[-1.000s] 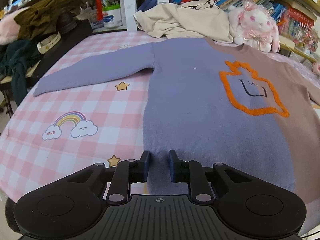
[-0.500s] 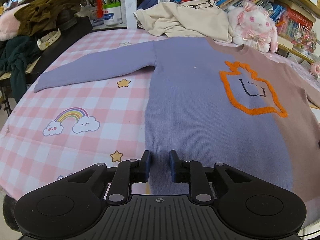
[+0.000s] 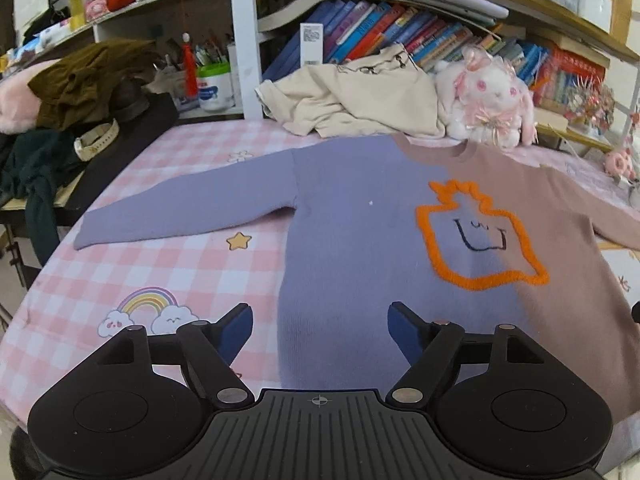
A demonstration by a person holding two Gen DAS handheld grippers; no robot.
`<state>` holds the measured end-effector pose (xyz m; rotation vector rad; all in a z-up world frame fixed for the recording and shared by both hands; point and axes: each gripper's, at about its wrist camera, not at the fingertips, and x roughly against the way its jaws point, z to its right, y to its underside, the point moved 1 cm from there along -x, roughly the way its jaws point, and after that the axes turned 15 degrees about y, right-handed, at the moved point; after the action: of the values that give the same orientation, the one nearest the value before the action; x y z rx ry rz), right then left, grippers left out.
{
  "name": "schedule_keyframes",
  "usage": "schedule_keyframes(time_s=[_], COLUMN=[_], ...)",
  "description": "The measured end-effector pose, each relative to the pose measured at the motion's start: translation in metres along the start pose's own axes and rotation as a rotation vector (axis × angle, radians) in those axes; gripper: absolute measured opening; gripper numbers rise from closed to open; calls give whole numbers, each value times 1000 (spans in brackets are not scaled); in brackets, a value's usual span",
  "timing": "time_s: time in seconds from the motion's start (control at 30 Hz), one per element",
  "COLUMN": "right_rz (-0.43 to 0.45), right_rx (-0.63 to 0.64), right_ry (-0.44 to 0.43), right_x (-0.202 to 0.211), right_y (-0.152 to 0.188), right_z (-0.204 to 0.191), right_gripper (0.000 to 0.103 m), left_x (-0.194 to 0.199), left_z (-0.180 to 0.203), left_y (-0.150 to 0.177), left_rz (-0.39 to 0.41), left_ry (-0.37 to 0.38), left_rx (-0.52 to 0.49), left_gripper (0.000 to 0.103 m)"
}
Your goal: Fold clothes
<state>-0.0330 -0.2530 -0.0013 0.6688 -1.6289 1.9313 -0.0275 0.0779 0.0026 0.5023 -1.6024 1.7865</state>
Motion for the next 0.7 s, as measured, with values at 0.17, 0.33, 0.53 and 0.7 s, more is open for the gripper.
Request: schedule_keyframes(time_s=[0.17,0.33,0.53,0.7], right_rz=[0,-36,-70,-74], right_rx=[-31,-41,-89,-95], right_ry=[62,149,198,218], right_x=[3,0,-3,-1], right_y=[1,3,-2,-8], right_z=[-19,-48,-78,-107], right_gripper=[92,94,94,94], left_x=[-1,4,9,10], left_z=[-18,-49,-82,-104], left_y=[2,-7,-7,-9], left_rz=[-15,9,14,11], left_ry=[17,18,37,62], left_rx=[-28,21,44,8], left_gripper=[77,77,84,84])
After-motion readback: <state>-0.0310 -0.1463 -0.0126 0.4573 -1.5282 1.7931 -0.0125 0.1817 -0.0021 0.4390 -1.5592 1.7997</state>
